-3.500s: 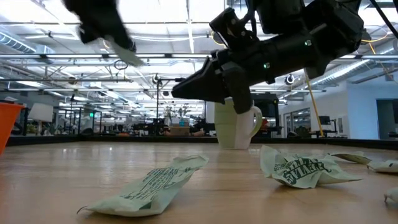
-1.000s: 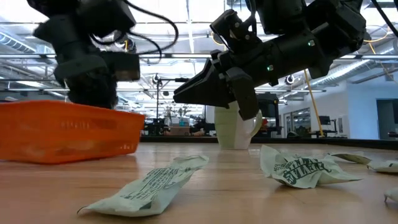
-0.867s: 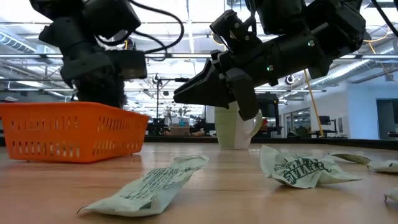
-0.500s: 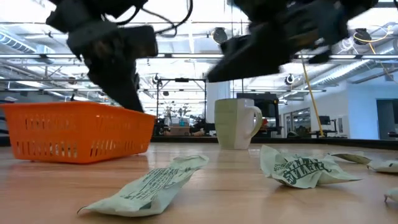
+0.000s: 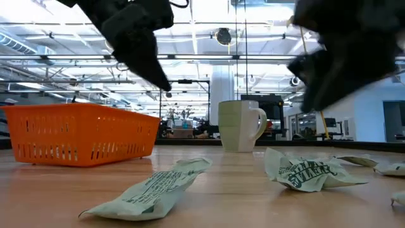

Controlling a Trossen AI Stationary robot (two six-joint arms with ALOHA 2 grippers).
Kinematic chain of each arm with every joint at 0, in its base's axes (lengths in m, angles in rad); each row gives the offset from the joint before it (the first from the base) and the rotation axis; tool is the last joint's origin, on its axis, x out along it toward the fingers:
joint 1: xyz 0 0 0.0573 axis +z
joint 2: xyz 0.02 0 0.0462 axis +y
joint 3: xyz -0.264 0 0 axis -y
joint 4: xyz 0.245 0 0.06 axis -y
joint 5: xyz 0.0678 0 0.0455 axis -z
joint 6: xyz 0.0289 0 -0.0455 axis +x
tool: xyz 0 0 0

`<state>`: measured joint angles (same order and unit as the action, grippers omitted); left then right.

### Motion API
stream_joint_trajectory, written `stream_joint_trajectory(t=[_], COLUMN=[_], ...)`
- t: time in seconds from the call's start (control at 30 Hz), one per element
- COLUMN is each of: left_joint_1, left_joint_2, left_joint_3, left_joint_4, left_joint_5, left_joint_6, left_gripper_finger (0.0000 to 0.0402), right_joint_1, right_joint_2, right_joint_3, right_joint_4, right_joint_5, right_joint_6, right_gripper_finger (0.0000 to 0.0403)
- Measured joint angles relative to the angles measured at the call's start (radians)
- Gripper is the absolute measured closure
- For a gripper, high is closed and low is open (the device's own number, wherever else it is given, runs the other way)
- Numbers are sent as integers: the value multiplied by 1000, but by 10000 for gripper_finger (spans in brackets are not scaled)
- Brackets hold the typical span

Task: Pick and place Stevia / Truvia into bins
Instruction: Put the light green stevia packet into the orange basket

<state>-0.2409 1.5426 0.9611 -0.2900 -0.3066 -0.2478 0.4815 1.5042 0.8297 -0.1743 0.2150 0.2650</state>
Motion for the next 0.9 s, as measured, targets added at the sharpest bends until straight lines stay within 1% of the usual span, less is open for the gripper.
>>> stream_joint_trajectory(t=[0.1, 0.2, 0.37, 0.5, 0.6, 0.7, 0.9], left_joint_1=[-5, -6, -6, -6, -6, -6, -6], left_joint_2=[0, 0, 0, 0, 0, 0, 0], left_joint_3=[0, 0, 0, 0, 0, 0, 0], left_joint_4=[83, 132, 136, 132, 131, 132, 132], left_joint_5=[-15, -16, -17, -17, -17, -17, -17], left_joint_6=[0, 6, 7, 3, 3, 3, 6], left_gripper_finger=[365, 365, 364, 364, 364, 364, 364], right_joint_1=[5, 4, 2, 2, 2, 2, 2], right_joint_2=[-2, -9, -9, -9, -12, -12, -11], right_joint_3=[-57, -108, -178, -242, -289, -327, -345], right_joint_4=[-8, 2, 56, 159, 209, 253, 311], right_joint_5=[4, -1, -2, -4, -1, 2, -5], right_joint_6=[60, 110, 149, 196, 199, 214, 197], right_gripper_finger=[314, 314, 314, 314, 312, 296, 246])
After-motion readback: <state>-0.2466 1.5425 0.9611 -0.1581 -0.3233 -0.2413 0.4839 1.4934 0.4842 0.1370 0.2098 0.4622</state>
